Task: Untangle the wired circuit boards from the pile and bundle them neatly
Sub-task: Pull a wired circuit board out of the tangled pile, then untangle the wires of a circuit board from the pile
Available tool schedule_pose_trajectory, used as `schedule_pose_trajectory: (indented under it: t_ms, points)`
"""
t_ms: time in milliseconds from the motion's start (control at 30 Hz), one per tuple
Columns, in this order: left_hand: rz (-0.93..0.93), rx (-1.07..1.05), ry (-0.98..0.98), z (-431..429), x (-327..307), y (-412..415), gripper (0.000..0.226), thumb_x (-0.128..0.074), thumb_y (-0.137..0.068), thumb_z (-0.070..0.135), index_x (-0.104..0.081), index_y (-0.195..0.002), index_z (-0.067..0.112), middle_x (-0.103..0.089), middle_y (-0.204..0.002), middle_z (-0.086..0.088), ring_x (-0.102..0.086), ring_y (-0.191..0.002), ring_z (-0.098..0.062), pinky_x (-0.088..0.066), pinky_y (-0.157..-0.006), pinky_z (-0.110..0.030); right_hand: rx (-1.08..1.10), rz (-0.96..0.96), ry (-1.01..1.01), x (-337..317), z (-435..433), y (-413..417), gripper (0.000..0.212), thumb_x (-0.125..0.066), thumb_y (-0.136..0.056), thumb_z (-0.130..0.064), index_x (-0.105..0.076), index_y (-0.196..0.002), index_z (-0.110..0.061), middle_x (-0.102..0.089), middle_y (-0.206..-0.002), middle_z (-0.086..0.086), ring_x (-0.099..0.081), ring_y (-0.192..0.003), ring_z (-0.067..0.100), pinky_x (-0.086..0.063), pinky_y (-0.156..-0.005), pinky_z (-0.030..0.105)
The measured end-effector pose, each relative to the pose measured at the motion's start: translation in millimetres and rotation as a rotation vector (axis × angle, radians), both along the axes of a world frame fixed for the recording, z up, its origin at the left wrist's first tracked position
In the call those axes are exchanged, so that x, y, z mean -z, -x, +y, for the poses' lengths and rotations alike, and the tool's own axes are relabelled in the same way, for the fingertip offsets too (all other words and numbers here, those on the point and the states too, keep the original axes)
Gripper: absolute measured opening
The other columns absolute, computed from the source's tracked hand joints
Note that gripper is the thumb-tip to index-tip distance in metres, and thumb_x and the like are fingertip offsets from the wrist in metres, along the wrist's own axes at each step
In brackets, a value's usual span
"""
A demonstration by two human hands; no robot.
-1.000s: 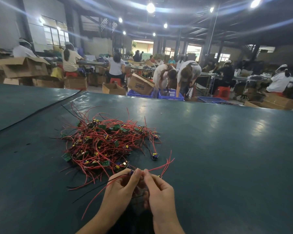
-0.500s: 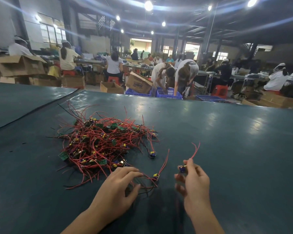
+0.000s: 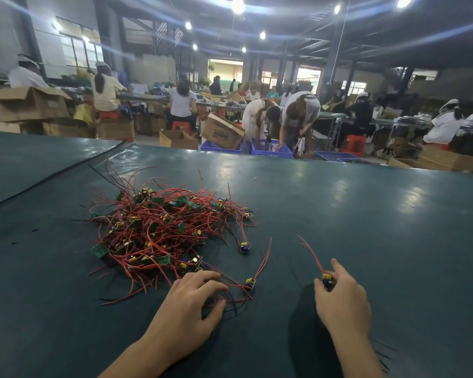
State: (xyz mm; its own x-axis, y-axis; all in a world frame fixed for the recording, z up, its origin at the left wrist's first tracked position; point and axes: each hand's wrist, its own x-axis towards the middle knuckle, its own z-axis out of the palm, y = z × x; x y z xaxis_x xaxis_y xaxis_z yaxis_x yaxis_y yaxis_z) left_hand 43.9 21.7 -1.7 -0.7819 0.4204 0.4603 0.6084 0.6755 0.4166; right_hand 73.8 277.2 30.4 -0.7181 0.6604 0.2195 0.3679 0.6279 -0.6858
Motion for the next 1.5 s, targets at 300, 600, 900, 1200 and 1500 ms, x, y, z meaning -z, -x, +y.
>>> schedule_pose_trajectory:
  t_ms: [300, 600, 900, 1200, 1500]
  points:
    - [-0.039, -0.001, 0.106, -3.2, 1.1, 2.1, 0.058, -0.039, -0.080, 0.076, -0.054, -0.125, 0.043, -0.036, -0.134, 0.029, -0.025, -0.130, 0.005, -0.016, -0.105, -0.020, 0.006, -0.165, -0.185, 0.1, -5.6, 0.6, 0.065, -0.057, -0.092, -0.035, -0.032, -0.150, -0.021, -0.054, -0.138, 0.000, -0.042, -0.129, 0.028, -0.035, -0.104, 0.041]
    - [0.078, 0.006, 0.053, -3.3, 1.5, 3.0, 0.011, -0.063, -0.088, 0.040, -0.071, -0.091, 0.033, -0.059, -0.116, 0.020, -0.048, -0.114, -0.004, -0.027, -0.094, -0.020, -0.615, -0.001, -0.362, 18.1, -84.1, 2.7, 0.050, -0.040, -0.096, -0.024, -0.038, -0.146, -0.033, -0.037, -0.150, -0.016, -0.029, -0.134, 0.008, -0.026, -0.109, 0.022]
    - [0.162, 0.021, -0.046, -0.3, -9.6, -1.1, 0.002, -0.066, -0.085, 0.031, -0.068, -0.085, 0.030, -0.063, -0.097, 0.023, -0.054, -0.097, 0.001, -0.031, -0.090, -0.018, -0.603, 0.084, -0.388, 31.1, -78.4, 6.3, 0.045, -0.045, -0.096, -0.023, -0.047, -0.140, -0.034, -0.047, -0.136, -0.023, -0.039, -0.121, 0.009, -0.033, -0.099, 0.020]
    - [0.584, -0.056, -0.180, 4.2, -19.5, -4.6, 0.005, -0.066, -0.080, 0.027, -0.071, -0.080, 0.025, -0.064, -0.095, 0.010, -0.055, -0.092, -0.010, -0.034, -0.086, -0.031, -0.542, 0.362, -0.186, 23.8, -81.5, 4.3, 0.028, -0.063, -0.090, -0.015, -0.066, -0.117, -0.021, -0.057, -0.112, -0.012, -0.061, -0.091, 0.007, -0.042, -0.077, 0.012]
    - [-0.235, 0.289, -0.443, 13.7, -18.7, -21.8, 0.045, -0.060, -0.085, 0.047, -0.053, -0.128, 0.036, -0.067, -0.096, 0.016, -0.063, -0.081, -0.007, -0.050, -0.073, -0.021, -0.574, 0.905, -0.103, 8.5, -97.2, 0.7, 0.025, -0.068, -0.085, -0.011, -0.068, -0.110, -0.007, -0.061, -0.112, 0.001, -0.061, -0.105, 0.012, -0.054, -0.075, 0.024]
